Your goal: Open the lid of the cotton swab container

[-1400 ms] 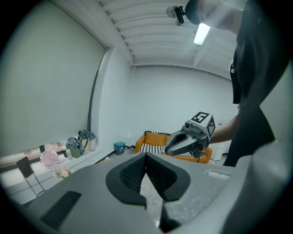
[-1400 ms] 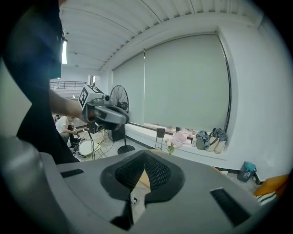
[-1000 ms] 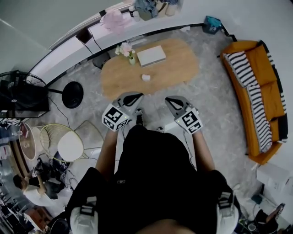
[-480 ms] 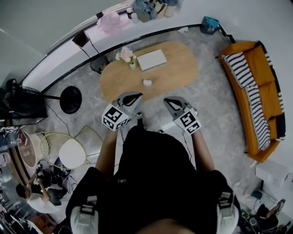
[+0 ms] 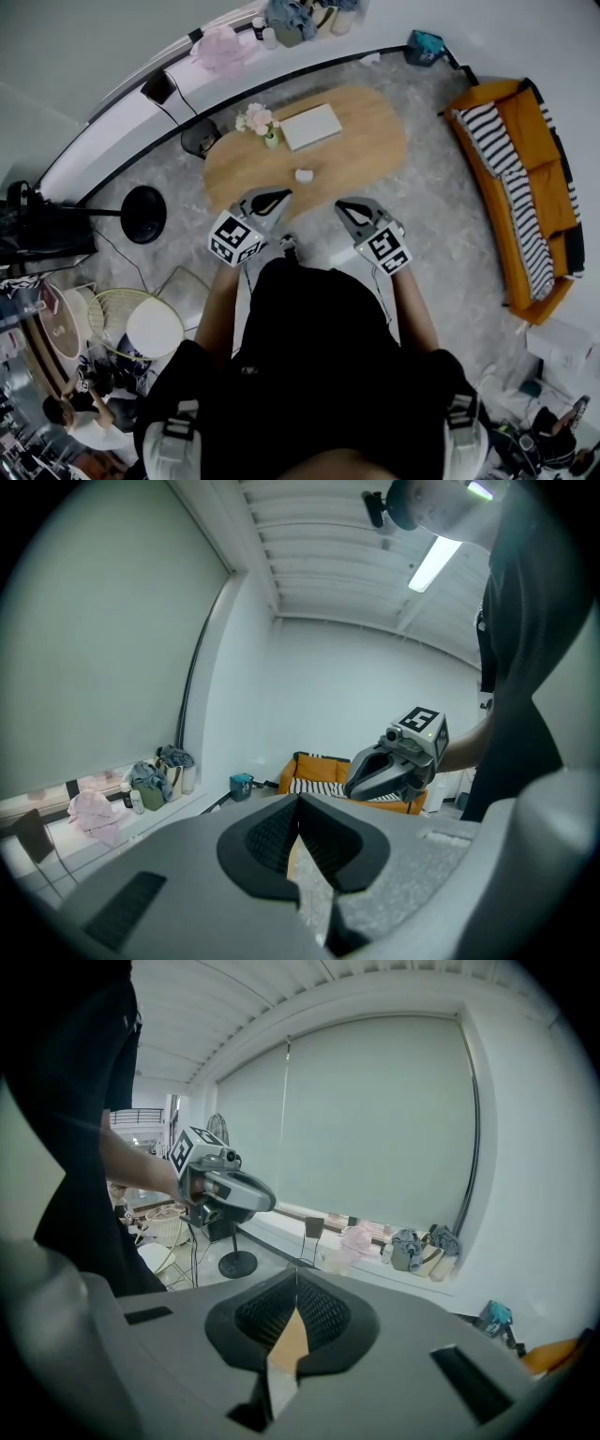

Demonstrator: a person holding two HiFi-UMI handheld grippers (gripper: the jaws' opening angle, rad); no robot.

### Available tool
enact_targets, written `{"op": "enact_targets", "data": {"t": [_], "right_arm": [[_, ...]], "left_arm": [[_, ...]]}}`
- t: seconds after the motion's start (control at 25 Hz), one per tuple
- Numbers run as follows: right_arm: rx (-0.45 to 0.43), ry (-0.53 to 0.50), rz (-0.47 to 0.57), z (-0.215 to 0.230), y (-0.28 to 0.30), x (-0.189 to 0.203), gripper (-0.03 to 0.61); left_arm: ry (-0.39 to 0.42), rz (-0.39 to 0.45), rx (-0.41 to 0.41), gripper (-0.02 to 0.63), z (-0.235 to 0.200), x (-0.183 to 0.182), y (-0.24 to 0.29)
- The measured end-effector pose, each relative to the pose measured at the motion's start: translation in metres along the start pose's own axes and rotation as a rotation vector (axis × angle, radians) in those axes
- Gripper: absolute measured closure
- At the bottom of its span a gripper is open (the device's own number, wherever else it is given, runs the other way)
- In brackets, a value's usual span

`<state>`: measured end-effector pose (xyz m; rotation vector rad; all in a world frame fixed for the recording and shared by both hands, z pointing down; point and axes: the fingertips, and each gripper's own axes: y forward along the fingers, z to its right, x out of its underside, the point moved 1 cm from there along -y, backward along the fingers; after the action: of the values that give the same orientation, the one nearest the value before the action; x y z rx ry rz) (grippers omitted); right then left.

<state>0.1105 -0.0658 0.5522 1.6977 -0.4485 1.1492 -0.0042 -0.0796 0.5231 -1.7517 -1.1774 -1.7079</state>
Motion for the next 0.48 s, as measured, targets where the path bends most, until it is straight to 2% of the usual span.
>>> {"op": "enact_targets", "data": {"t": [0.48], "right_arm": [[0.062, 0.032, 0.012, 0.011, 0.031, -0.013, 0.583]], "left_arm": [[0.039, -0.016, 0.051, 0.614, -0.039, -0.005, -0.006]]}}
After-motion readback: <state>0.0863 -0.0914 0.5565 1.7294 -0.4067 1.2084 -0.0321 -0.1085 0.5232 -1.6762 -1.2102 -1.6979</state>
